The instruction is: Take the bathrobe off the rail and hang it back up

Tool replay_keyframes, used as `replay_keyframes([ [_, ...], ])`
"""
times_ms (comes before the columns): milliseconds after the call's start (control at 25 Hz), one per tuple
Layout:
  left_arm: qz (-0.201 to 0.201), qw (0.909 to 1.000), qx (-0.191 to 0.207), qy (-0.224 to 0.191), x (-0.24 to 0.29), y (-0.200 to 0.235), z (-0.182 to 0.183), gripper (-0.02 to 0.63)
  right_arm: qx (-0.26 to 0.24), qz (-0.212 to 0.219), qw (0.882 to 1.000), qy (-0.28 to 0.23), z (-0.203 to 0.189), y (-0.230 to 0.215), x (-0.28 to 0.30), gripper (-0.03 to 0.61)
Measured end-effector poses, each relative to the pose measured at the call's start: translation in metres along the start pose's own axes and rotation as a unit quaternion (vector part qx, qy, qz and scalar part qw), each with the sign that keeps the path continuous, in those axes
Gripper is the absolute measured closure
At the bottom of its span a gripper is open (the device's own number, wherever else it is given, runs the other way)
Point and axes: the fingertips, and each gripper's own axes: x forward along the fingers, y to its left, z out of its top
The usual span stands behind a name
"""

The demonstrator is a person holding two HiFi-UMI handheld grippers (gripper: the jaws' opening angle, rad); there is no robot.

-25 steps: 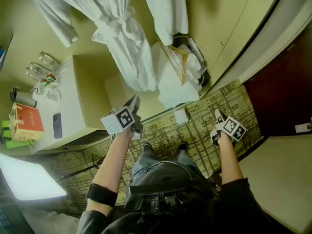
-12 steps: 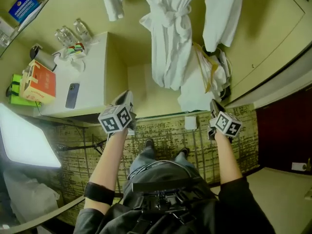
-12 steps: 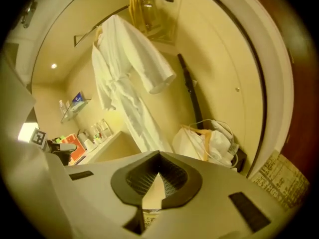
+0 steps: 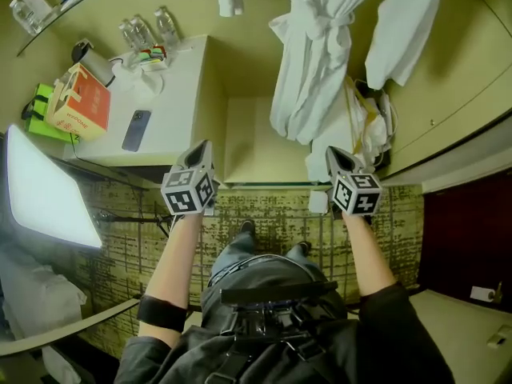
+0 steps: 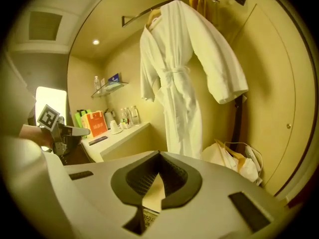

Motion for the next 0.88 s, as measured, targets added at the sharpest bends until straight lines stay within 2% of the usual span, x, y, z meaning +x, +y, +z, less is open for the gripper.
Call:
replay_keyframes([
  [200,-0.007,1.0,-0.004,-0.001,-0.006,0.004,-0.01,0.611,-0.03,0.02,0.999,0.007,0.003,0.03,-0.001,0.554],
  [440,-0.016,0.9998,-0.006,-0.006,-0.002,0.004,-0.006,0.611,-0.045,0.02,0.999,0.008,0.005,0.042,-0.004,0.554],
  [680,-0.04,0.999,0.006,-0.016,0.015,0.0,0.011,0.611,-0.058,0.02,0.998,0.003,0.017,0.054,0.007,0.553],
  [880,-0.078,0.9963,0.02,-0.031,0.035,-0.005,0.038,0.611,-0.075,0.011,0.997,-0.027,0.052,0.069,0.018,0.554],
])
